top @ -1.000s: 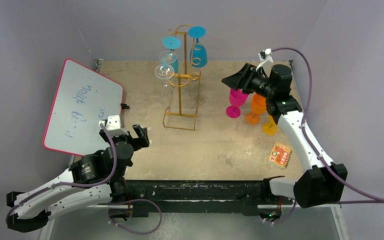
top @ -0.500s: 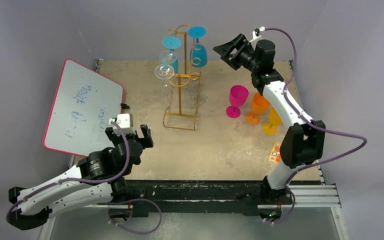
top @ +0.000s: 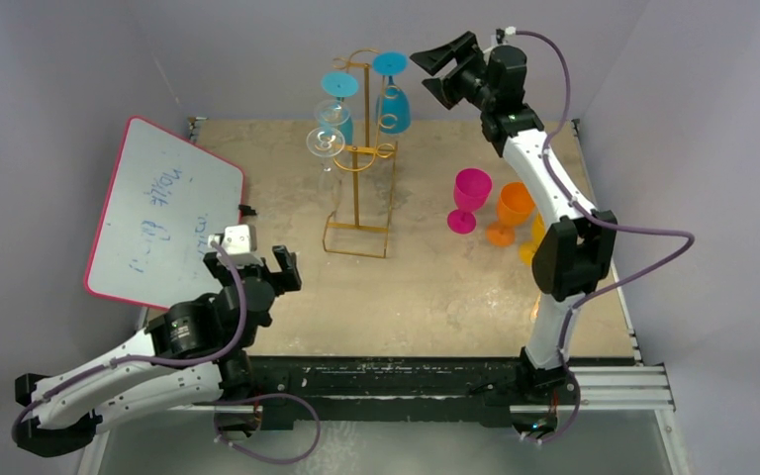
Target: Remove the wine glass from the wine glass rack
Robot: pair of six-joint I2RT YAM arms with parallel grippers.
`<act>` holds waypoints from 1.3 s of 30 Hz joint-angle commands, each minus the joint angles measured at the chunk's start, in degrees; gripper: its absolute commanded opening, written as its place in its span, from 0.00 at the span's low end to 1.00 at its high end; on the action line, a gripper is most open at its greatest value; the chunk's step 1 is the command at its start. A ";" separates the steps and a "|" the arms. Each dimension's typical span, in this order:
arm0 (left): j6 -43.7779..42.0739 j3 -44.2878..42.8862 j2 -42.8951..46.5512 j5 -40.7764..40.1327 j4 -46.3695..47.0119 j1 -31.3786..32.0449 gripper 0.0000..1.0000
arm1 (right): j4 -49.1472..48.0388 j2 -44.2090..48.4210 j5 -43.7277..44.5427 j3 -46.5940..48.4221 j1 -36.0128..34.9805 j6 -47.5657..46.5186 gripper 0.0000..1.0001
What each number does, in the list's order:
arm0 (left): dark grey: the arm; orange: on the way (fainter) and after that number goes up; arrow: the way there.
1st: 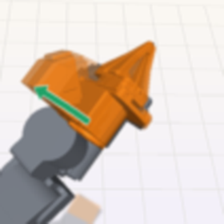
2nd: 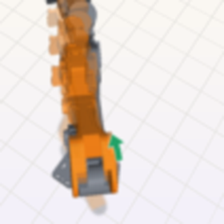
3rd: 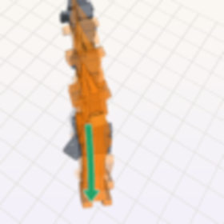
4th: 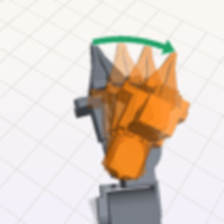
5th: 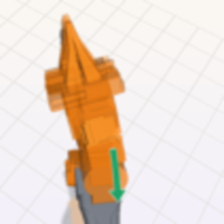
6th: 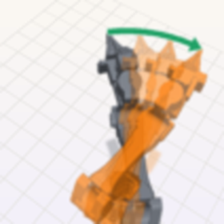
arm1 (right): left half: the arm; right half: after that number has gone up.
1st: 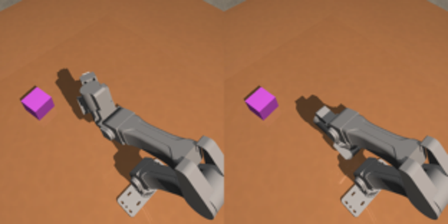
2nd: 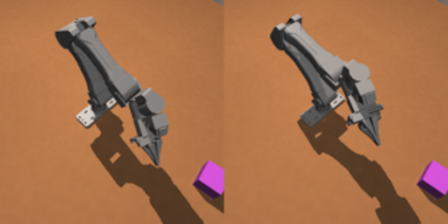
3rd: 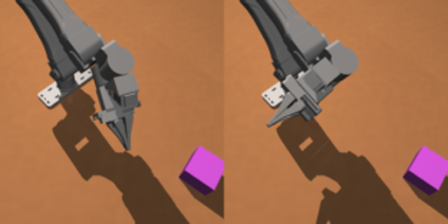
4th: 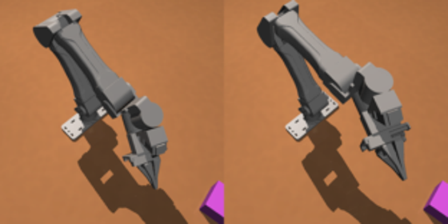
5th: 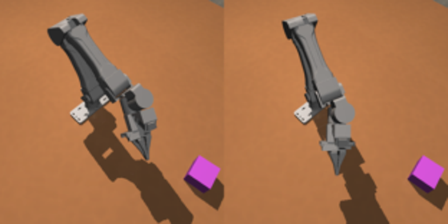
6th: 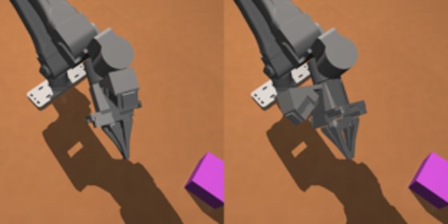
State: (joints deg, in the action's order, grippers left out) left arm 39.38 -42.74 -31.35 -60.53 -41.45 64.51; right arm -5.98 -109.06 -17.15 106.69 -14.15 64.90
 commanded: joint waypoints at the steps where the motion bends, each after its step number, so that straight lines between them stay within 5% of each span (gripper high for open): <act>1: -0.70 -1.43 -1.25 -1.01 1.29 -0.10 0.91 | 4.62 -4.20 0.19 8.74 -0.35 3.17 0.78; 6: -0.54 -1.78 -2.52 -0.75 0.96 -0.09 0.91 | 8.43 -10.91 -1.11 17.70 -0.33 2.96 0.74; 11: -0.62 -1.75 -2.38 -0.79 1.00 -0.11 0.91 | 8.36 -15.29 -5.02 23.72 -0.52 -0.34 0.58; 23: -1.19 -1.74 -2.13 -0.88 1.36 -0.13 0.92 | 10.31 -14.54 -2.10 23.56 -0.96 -4.75 0.40; 39: -0.73 -1.82 -3.45 -0.84 1.37 -0.09 0.92 | 14.33 -14.78 1.80 27.46 -2.27 -8.17 0.38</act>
State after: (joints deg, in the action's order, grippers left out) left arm 39.38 -42.74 -34.22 -60.49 -41.41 64.51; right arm 6.85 -125.51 -16.71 130.50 -15.75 58.98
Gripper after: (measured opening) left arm 0.914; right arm 0.362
